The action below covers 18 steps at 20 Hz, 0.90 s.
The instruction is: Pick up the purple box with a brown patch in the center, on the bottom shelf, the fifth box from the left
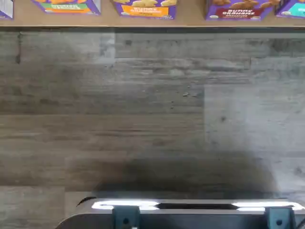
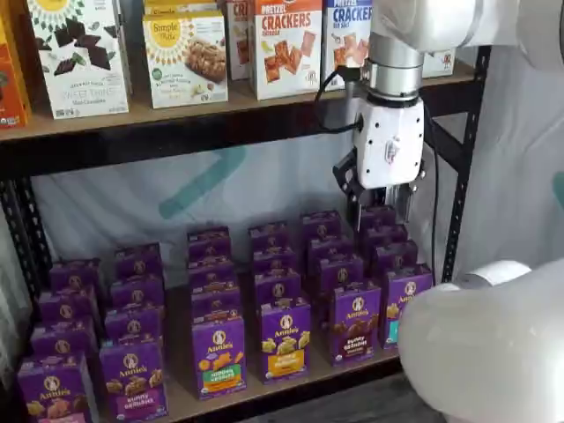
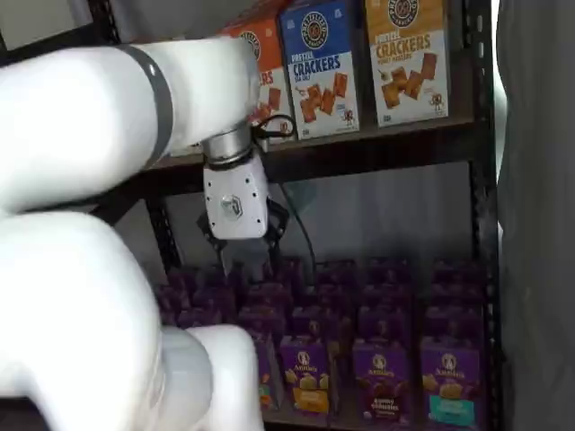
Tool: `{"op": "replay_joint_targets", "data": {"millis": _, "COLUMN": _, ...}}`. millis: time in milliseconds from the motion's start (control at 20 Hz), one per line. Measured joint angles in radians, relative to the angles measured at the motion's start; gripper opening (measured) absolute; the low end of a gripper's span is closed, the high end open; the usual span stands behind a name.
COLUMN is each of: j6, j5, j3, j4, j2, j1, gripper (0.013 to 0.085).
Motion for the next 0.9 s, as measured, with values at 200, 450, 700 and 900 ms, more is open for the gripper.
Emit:
{"op": "replay_joint_targets", "data": {"millis": 200, "j6": 0.031, "j5": -0.016, "j3": 0.008, "j4": -0.047, "j2": -0.010, "j1": 0.024, "gripper": 0.0850}}
{"op": "replay_joint_targets", "data": {"millis": 450, "j6": 0.026, "j5": -0.033, "j3": 0.013, "j4": -0.043, "j2": -0.005, "j1": 0.019, "gripper": 0.0850}}
{"op": "replay_joint_targets", "data": {"millis": 700, "j6": 0.024, "j5": -0.090, "j3": 0.037, "j4": -0.041, "j2": 0.020, "j1": 0.016, "gripper": 0.0850}}
{"op": "replay_joint_targets", "data": {"millis": 900, "j6": 0.043, "j5": -0.145, "j3": 0.060, "j4": -0.065, "j2": 0.056, "j1": 0.028, "gripper": 0.0850}}
